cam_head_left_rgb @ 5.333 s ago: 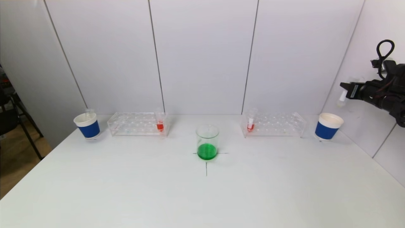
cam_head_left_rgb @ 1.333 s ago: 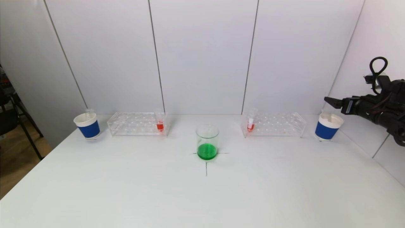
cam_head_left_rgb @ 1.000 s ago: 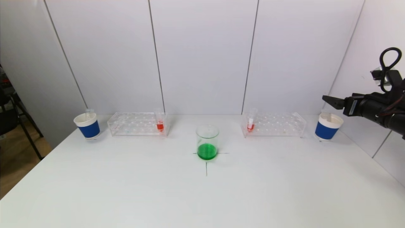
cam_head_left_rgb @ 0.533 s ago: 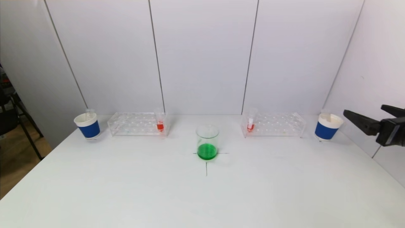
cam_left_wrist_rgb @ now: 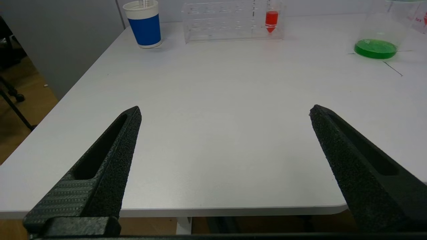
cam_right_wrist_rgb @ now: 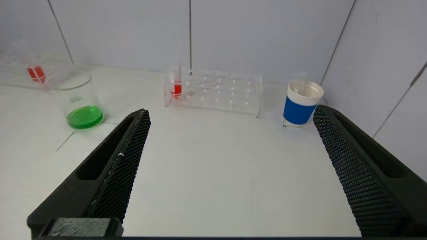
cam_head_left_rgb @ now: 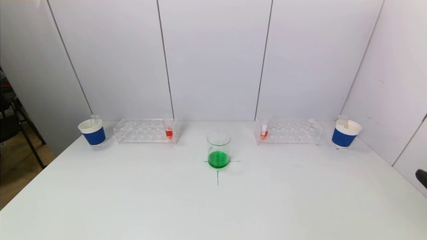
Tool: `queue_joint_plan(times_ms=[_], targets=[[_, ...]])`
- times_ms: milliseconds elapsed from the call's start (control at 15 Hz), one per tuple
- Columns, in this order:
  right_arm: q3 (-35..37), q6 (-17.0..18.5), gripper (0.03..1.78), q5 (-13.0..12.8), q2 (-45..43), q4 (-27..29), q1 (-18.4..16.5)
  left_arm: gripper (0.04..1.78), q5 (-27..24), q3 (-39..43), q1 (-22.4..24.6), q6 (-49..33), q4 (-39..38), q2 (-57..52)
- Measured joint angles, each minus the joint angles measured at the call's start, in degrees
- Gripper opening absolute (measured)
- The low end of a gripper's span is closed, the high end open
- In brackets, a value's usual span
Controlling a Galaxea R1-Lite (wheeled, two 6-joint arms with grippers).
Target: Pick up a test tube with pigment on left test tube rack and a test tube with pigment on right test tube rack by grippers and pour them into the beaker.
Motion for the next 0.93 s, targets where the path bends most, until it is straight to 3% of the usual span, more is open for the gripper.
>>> queue_joint_plan(times_ms=[200,467,600,933], targets=[[0.5,0.4,1.77,1.5,-8.9,10.4,0.2,1.76,0.0,0.0,0.0,0.0,0.0,0.0],[0.8,0.5,1.77,8.8,-13.1,12.2,0.5,1.76,0.0,0.0,0.0,0.0,0.0,0.0],[1.2,0.1,1.77,10.8,-14.0,13.0,0.4,1.76,0.0,0.0,0.0,0.0,0.0,0.0],[2.7,0.4,1.77,10.4,-16.1,13.8,-0.2,1.76,0.0,0.0,0.0,0.0,0.0,0.0]])
